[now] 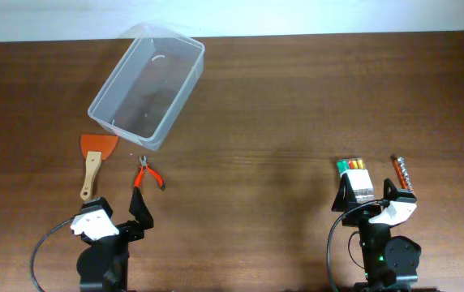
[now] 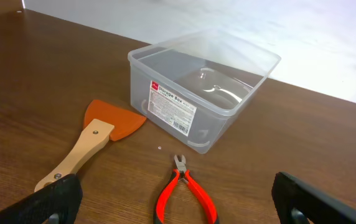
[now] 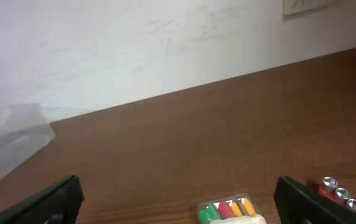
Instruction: Pack container
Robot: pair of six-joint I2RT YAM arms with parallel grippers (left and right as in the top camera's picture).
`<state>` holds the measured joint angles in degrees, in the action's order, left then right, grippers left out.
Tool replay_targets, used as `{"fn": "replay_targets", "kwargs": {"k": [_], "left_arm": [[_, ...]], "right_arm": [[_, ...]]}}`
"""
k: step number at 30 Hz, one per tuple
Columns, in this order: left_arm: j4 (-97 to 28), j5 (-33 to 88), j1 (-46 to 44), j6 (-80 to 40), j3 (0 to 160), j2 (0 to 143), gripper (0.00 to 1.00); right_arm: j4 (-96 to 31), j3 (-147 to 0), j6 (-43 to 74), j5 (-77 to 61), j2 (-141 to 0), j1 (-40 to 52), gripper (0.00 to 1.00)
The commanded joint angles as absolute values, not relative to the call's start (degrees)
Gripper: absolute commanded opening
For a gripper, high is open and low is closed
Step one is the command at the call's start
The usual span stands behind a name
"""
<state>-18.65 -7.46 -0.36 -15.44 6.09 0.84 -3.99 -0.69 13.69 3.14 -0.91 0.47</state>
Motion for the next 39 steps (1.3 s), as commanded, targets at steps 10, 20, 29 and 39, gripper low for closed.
{"fn": "replay_targets", "kwargs": {"k": [10,20,29,39], "left_arm": [[-18.5,-7.3,-0.7,-14.9,5.8,0.4,0.99],[-18.5,-7.3,-0.7,-14.9,5.8,0.4,0.99],[-18.4,-6.9,-0.7,-15.1,5.8,0.4,0.99],[-9.4,17.0,-0.7,-14.3,6.8,0.6,0.99]], "right_arm": [[-4.3,-0.3,13.6,3.4,-0.6,0.3,0.99],[-4.3,-0.3,13.6,3.4,-0.6,0.3,0.99],[-4.3,-0.3,13.6,3.4,-0.6,0.3,0.99],[-4.3,-0.3,13.6,3.4,-0.6,0.3,0.99]]}}
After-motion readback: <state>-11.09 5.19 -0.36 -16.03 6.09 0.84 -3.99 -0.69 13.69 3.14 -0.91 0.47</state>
